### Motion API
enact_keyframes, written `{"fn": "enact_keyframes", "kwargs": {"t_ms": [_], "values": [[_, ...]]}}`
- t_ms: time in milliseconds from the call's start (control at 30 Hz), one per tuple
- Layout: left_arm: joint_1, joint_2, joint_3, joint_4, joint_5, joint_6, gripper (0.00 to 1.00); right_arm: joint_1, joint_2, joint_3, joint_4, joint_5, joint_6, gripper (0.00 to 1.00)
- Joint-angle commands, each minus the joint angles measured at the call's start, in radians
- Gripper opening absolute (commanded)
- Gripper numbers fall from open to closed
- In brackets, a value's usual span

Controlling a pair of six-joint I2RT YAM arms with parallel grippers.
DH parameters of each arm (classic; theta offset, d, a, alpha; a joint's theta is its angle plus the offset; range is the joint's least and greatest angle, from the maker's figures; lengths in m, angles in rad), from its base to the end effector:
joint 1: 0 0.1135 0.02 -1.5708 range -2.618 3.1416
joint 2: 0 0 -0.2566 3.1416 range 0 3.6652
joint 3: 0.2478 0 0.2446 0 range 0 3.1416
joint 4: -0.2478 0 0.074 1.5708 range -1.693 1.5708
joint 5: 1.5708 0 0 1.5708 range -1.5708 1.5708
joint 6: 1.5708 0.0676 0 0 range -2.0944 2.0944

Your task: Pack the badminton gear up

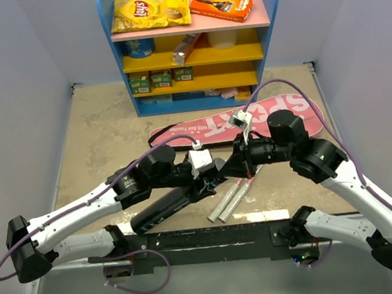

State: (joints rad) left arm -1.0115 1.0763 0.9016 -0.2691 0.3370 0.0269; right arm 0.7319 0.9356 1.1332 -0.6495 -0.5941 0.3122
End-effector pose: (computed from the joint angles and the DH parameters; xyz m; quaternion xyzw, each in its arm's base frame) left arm 0.1225 -0.2379 0.2981 0.4913 0.6791 -0.3738 0.3970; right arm 0.1276 0.1654 0.3687 -0.3208 0.7603 0.4681 0.3162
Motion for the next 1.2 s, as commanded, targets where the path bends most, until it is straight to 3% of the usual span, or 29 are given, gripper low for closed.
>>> {"fn": "enact_keyframes", "kwargs": {"t_ms": [0,467,800,1033,1167], "values": [[-0.010,-0.070,-0.016,0.097,0.027,-0.018,0.00,0.001,-0.041,0.014,0.047,-0.107,0.036,0.00],[-0.010,-0.202,-0.124,0.090,-0.001,-0.021,0.00,-0.023,0.011,0.108,-0.013,0.053,0.016,0.00],[-0.010,-0.234,-0.139,0.067,-0.075,-0.013,0.00,-0.049,0.061,0.168,-0.128,0.454,-0.016,0.00],[-0.010,-0.223,-0.155,0.064,-0.099,-0.012,0.00,-0.055,0.098,0.148,-0.163,0.591,-0.010,0.00],[-0.010,-0.233,-0.158,0.071,-0.099,-0.016,0.00,-0.054,0.137,0.065,-0.203,0.794,0.025,0.00]]}}
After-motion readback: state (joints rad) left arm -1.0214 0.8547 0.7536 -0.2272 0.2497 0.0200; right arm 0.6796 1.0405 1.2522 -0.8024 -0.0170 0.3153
